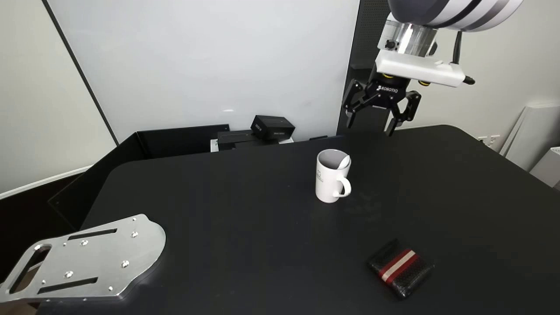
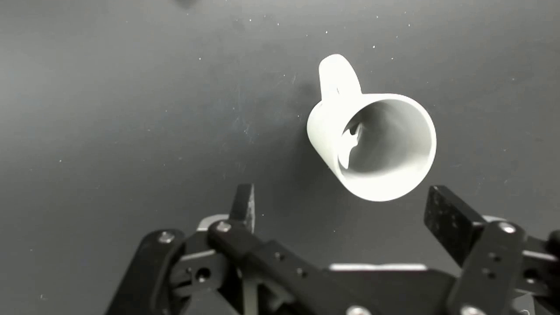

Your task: Remove the spoon from the mug, place the spoon back in the mug, remove the spoon from the mug

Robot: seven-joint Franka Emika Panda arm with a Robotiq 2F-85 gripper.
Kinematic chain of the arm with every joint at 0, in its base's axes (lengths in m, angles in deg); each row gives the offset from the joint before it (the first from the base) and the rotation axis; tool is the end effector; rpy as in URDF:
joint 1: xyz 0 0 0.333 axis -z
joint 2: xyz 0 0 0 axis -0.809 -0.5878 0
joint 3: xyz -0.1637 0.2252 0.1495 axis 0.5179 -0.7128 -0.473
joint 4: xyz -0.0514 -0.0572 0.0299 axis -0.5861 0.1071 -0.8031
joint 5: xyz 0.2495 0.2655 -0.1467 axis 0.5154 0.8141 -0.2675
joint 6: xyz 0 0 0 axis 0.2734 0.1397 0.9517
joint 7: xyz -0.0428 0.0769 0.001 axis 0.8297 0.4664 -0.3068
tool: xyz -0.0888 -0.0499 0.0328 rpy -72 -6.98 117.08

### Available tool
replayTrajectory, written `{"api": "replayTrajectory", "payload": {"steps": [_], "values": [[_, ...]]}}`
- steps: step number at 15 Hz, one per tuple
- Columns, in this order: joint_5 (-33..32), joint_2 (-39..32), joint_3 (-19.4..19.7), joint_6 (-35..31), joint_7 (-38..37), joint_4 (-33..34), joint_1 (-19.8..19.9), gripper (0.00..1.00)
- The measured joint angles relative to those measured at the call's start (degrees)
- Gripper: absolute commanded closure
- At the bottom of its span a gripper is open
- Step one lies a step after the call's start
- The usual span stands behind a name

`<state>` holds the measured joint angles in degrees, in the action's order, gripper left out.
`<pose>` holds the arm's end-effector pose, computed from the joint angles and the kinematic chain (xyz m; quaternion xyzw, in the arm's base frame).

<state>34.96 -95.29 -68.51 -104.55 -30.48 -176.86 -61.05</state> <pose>0.6662 0.1159 0.2551 -0.9794 0.1849 0.0187 0.0793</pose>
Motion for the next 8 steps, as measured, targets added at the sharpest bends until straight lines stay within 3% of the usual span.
{"api": "replayTrajectory", "payload": {"steps": [8], "values": [[0.51,-3.52,-0.01,-0.89,0.25,-0.29,-0.09,0.0]]}}
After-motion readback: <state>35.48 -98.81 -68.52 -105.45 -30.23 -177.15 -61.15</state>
